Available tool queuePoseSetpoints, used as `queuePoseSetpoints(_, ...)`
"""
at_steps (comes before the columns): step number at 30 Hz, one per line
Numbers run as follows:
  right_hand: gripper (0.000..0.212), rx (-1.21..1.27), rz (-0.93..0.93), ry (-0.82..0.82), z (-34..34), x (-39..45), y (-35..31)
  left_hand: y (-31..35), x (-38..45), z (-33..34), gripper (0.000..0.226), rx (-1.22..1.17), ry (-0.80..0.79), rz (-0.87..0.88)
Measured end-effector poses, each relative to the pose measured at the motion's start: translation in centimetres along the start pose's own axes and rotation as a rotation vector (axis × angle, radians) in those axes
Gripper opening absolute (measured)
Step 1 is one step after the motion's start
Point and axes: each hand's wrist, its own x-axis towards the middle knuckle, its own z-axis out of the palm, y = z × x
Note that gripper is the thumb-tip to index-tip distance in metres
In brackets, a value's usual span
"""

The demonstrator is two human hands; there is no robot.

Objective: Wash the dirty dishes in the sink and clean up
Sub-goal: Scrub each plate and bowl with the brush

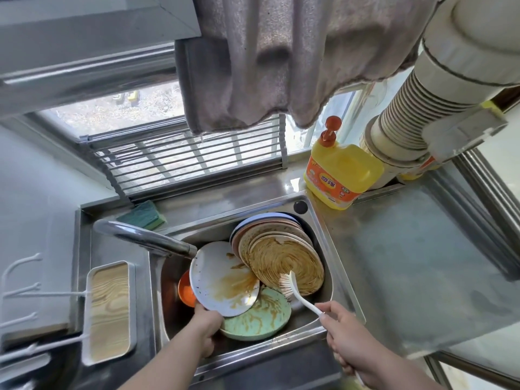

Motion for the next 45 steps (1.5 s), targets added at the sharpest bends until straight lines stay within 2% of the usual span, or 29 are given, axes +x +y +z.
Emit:
queuePoseSetpoints(5,0.021,-0.026,-0.011,-0.029,0.7,0.6,-1.0,1.9,-2.9,-4.2,0.034,0.069,-0.088,-0.082)
queuePoseSetpoints(9,0.022,-0.029,0.024,-0.073,1.8,1.4,-2.5,4.6,-5.5,-10.4,0.026,0.215,-0.138,-0.144)
queuePoseSetpoints(13,0.021,-0.007,0.016,-0.139,2.7,1.3,-4.8,6.8,-9.3,-15.2,0.031,0.195,-0.249,-0.091)
queuePoseSetpoints(16,0.023,0.018,-0.026,-0.150,3.1,0.8,-6.3,7.4,-10.8,-16.6,0.071,0.104,-0.302,0.093)
queuePoseSetpoints(18,0.025,0.041,-0.096,-0.092,3.0,0.4,-6.9,6.9,-10.6,-15.6,0.082,0.085,-0.274,0.214)
queuePoseSetpoints(22,0.026,-0.041,-0.329,0.076,2.4,-1.1,-7.1,5.5,-9.5,-10.8,0.058,-0.076,-0.198,0.337)
queuePoseSetpoints(24,0.024,-0.261,-0.427,0.111,2.2,-1.5,-6.5,4.7,-8.9,-8.5,0.040,-0.198,-0.203,0.336)
queuePoseSetpoints(26,0.024,-0.509,-0.450,0.082,2.0,-1.5,-5.7,4.1,-8.2,-6.8,0.029,-0.350,-0.208,0.344)
queuePoseSetpoints(28,0.024,-0.782,-0.422,0.037,2.5,-2.0,-5.1,3.8,-7.8,-5.3,0.032,-0.521,-0.183,0.388)
queuePoseSetpoints(30,0.026,-0.890,-0.426,-0.019,4.6,-2.8,-5.0,3.6,-8.2,-3.9,0.036,-0.623,-0.162,0.418)
queuePoseSetpoints(33,0.028,-0.874,-0.510,-0.055,8.6,-3.1,-6.5,2.9,-9.5,-1.4,0.040,-0.598,-0.124,0.384)
queuePoseSetpoints(35,0.028,-0.870,-0.515,0.010,9.8,-0.9,-8.9,2.3,-10.4,-0.2,0.041,-0.612,-0.135,0.383)
queuePoseSetpoints(37,0.027,-0.896,-0.457,0.107,8.0,1.4,-10.8,2.1,-10.7,-0.2,0.037,-0.648,-0.106,0.424)
queuePoseSetpoints(39,0.019,-0.935,-0.379,0.122,5.1,2.2,-10.2,2.6,-10.4,-1.3,0.037,-0.691,-0.063,0.483)
queuePoseSetpoints(42,0.012,-0.906,-0.337,0.059,4.6,-0.1,-5.6,2.9,-9.3,-2.9,0.038,-0.728,-0.025,0.481)
queuePoseSetpoints(45,0.013,-0.843,-0.347,-0.074,9.3,-2.7,-4.6,1.7,-8.4,-2.0,0.036,-0.701,0.039,0.421)
